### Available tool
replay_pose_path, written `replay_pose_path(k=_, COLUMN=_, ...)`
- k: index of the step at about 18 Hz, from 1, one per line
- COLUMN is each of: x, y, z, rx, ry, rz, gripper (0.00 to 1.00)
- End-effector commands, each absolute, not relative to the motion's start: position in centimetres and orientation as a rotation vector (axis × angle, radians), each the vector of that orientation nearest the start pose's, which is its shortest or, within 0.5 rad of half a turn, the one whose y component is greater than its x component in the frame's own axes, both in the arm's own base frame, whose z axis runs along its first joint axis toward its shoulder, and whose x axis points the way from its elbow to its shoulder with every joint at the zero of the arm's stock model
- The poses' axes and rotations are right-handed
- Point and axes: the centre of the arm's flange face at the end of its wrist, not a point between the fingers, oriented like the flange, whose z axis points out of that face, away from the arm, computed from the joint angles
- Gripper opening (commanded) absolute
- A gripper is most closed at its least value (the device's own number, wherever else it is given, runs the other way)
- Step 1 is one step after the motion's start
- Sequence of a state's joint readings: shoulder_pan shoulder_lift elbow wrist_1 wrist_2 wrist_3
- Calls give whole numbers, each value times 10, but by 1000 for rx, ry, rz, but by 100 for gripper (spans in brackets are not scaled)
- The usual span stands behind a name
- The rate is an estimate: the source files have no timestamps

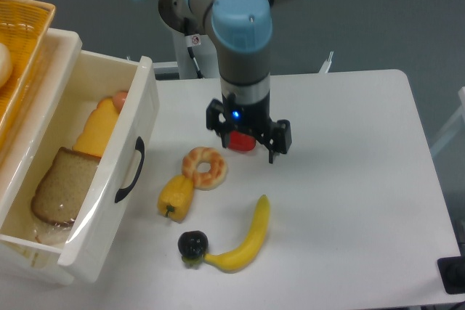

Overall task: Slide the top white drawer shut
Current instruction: 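Lower the gripper toward the table beside the red pepper, then move the gripper toward the front face of the white drawer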

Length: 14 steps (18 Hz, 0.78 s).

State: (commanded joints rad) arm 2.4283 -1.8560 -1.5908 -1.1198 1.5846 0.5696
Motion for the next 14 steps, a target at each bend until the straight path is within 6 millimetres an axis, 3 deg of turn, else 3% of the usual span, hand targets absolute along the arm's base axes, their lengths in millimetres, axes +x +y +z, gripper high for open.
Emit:
replay_pose_path(k=7, x=-371, y=515, z=335, rx=-2974, ry=-680, rz=112, gripper=100)
replay_pose_path(k=14, x=-347, y=541, z=316, rx=-3009, ry=-596, rz=77, gripper=100)
